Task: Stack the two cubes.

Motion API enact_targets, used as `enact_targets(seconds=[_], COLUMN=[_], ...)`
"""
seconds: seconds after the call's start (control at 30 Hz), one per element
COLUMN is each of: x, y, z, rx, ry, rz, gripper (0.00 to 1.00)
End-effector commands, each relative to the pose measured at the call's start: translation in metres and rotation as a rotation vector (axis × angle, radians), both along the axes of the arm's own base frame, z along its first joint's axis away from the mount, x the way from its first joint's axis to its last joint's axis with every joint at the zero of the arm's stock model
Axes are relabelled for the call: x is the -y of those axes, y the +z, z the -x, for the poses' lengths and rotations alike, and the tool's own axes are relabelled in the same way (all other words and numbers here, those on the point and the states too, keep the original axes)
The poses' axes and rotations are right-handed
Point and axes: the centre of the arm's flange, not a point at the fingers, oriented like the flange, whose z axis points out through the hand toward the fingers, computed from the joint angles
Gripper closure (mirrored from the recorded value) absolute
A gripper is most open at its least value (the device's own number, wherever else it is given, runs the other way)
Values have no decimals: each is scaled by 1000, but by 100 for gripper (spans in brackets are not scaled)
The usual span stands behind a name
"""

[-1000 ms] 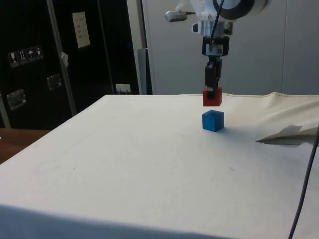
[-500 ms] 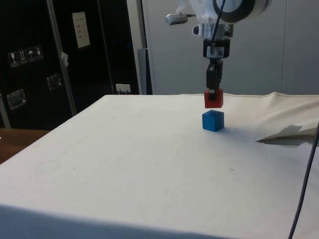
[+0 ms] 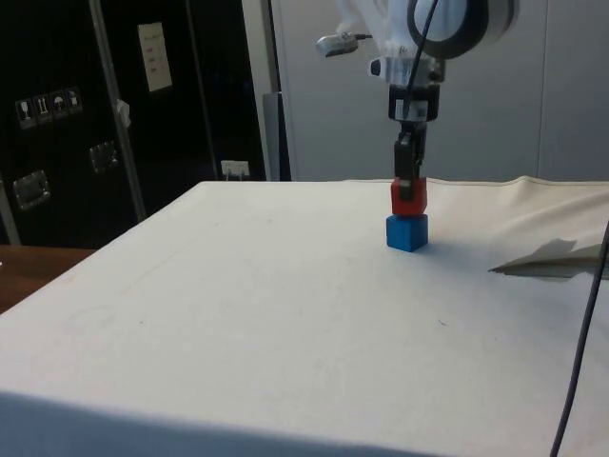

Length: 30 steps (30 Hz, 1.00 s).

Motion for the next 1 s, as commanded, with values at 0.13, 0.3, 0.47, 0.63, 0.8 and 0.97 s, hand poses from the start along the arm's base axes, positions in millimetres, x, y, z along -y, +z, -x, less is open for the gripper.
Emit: enact_targets(seconds=[0.13, 0.3, 0.47, 0.63, 0.8, 0.97], x=[5, 5, 6, 6, 5, 5], y=[-3, -6, -12, -13, -10, -9], z=[-1, 0, 0, -1, 0, 0], rx=[15, 15, 18, 21, 19, 20], ry=[-31, -48, -70, -78, -78, -76], rz=[15, 16, 28, 28, 20, 17], gripper=[99, 99, 99, 99, 99, 99])
